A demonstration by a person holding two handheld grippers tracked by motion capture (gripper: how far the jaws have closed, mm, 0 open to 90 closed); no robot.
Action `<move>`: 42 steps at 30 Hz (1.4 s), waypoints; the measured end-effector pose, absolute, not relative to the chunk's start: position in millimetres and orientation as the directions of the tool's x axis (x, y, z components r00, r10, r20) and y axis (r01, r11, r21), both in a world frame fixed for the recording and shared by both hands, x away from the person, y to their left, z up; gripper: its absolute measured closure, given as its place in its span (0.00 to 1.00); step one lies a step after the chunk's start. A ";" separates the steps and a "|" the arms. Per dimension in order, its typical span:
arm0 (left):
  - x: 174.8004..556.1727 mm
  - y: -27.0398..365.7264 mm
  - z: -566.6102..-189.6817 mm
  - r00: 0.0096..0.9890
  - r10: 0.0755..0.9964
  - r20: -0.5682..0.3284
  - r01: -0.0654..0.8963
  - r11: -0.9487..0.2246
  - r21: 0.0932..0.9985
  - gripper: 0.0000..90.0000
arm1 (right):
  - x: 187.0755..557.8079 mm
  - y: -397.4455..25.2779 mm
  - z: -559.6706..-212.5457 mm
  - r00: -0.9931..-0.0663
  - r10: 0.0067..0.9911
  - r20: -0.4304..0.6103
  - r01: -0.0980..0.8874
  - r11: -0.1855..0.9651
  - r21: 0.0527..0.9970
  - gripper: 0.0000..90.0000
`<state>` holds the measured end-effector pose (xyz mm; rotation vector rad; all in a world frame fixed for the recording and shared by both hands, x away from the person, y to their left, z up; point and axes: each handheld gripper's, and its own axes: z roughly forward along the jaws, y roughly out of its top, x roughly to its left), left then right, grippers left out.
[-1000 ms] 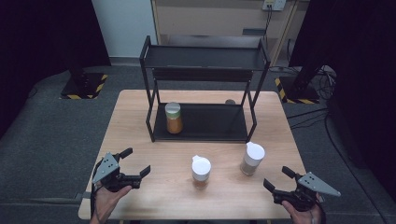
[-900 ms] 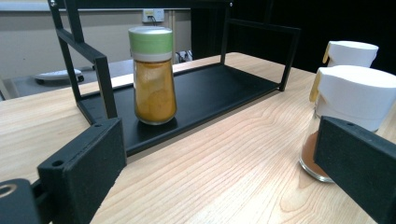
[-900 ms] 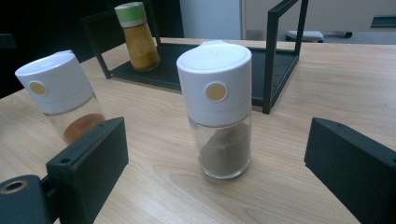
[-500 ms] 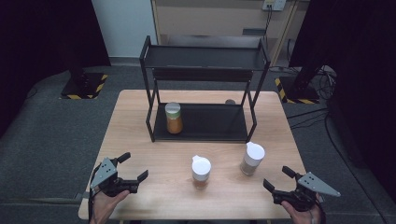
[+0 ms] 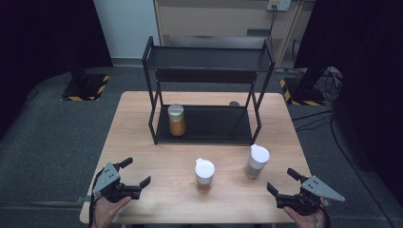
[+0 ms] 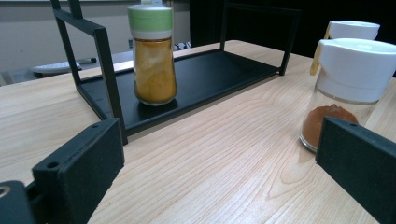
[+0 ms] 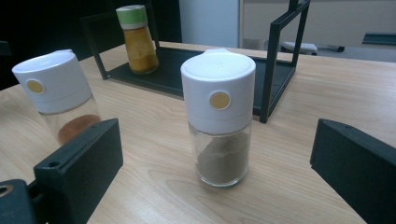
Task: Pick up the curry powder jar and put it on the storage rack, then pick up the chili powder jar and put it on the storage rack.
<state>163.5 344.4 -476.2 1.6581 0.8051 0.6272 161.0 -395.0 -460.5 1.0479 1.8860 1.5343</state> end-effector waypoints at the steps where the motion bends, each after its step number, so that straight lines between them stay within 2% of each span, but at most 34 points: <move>1: 163.3 344.9 -476.4 0.623 0.782 -0.012 0.183 -0.131 0.974 0.00 | 161.1 -395.0 -460.7 -0.588 0.804 0.093 0.254 0.074 0.964 0.03; 19: 166.7 346.0 -478.4 0.630 0.776 -0.026 0.199 -0.129 0.972 0.00 | 164.1 -393.7 -458.5 -0.610 0.785 0.110 0.257 0.064 0.964 0.04; 32: 168.1 346.4 -479.3 0.630 0.776 -0.029 0.206 -0.131 0.970 0.00 | 172.9 -385.2 -441.9 -0.663 0.739 0.117 0.268 0.089 0.959 0.05; 42: 171.0 347.9 -480.8 0.635 0.771 -0.044 0.219 -0.126 0.967 0.00 | 177.6 -372.1 -422.9 -0.695 0.714 0.085 0.254 0.133 0.958 0.04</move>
